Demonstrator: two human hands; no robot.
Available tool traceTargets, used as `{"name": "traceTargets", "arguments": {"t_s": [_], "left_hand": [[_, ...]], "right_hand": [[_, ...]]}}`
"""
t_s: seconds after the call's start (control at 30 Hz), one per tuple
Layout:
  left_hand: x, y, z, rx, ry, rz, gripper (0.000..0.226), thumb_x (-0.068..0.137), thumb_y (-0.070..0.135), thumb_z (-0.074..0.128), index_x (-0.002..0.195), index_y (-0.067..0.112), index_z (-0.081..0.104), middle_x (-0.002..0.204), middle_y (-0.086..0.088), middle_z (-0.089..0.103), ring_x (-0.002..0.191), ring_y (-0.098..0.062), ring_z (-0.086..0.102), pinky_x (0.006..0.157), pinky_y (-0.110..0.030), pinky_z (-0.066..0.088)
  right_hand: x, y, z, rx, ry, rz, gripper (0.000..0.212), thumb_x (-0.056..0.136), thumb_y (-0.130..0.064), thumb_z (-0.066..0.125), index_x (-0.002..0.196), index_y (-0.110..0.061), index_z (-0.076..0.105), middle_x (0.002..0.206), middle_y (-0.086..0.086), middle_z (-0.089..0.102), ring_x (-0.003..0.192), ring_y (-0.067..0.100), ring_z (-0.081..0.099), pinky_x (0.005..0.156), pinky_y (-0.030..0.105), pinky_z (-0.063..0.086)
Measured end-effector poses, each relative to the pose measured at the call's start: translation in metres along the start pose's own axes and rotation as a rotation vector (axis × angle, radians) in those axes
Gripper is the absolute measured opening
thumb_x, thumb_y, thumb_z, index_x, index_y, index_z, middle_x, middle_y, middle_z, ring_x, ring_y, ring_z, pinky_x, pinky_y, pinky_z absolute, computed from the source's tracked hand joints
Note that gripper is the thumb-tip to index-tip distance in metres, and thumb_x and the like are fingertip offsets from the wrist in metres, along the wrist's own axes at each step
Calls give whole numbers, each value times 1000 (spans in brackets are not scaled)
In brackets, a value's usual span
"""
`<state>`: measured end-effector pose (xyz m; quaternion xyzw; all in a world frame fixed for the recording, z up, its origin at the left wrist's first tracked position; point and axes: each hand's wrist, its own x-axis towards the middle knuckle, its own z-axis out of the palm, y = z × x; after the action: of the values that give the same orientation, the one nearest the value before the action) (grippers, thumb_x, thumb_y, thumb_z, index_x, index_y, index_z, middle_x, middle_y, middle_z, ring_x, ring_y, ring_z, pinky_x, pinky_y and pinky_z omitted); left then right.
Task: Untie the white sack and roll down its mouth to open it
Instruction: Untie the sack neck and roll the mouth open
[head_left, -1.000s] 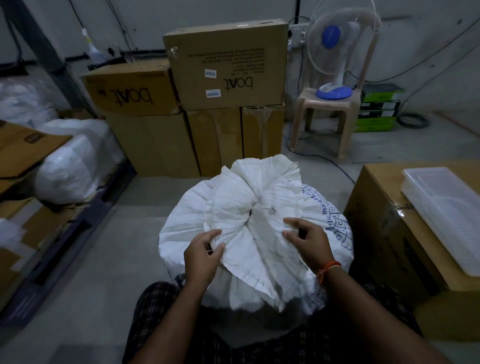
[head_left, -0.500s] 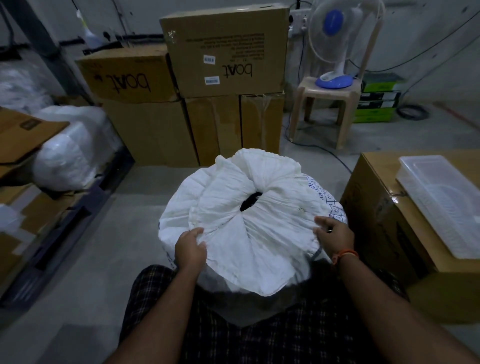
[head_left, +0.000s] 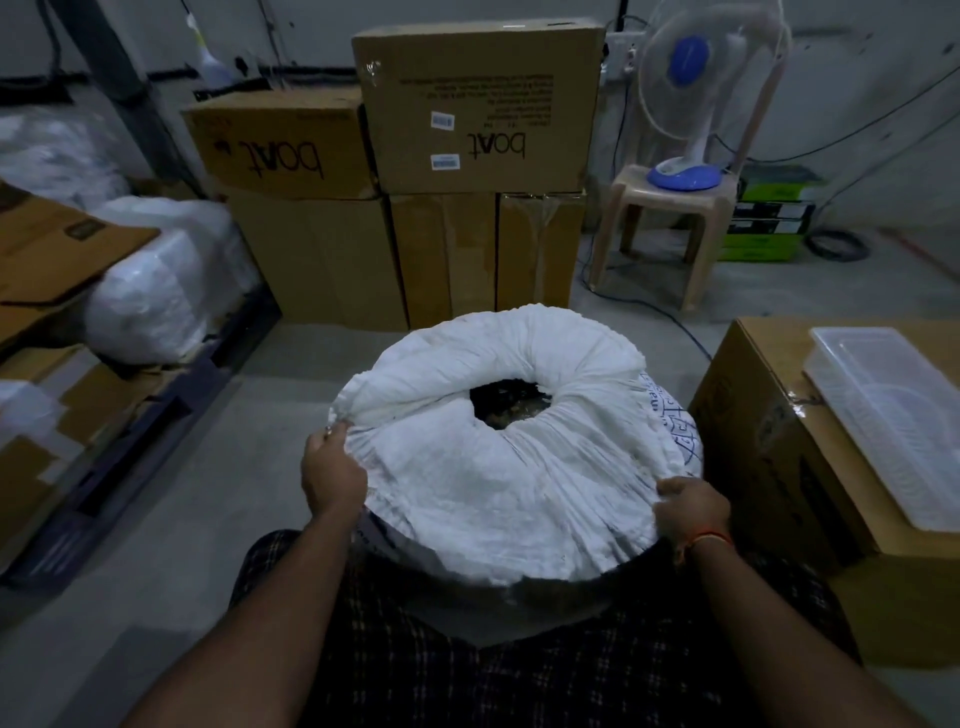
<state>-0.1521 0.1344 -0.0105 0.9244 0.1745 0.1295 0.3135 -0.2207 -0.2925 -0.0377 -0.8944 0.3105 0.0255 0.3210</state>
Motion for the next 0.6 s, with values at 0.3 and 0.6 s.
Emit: {"name": "traceTargets", "arguments": {"t_s": [0.3,0.6], "left_hand": [[-54,16,16,224,-156,478,71,85,12,77,152,12,53,164,-18,43,148,-42,44,120,-55,43],[-116,41,50,694,-551,931,93,105,20,53,167,6,-15,175,-15,-27,159,-28,-28,131,-42,-11]], "right_hand": [[-39,-8,18,-300,128,-750,79,59,-19,72,137,-17,60,135,24,51,117,45,58,98,45,54],[-47,-19,64,-861,-61,-1110,75,85,-12,55,157,-22,36,164,5,35,148,25,40,100,50,51]]}}
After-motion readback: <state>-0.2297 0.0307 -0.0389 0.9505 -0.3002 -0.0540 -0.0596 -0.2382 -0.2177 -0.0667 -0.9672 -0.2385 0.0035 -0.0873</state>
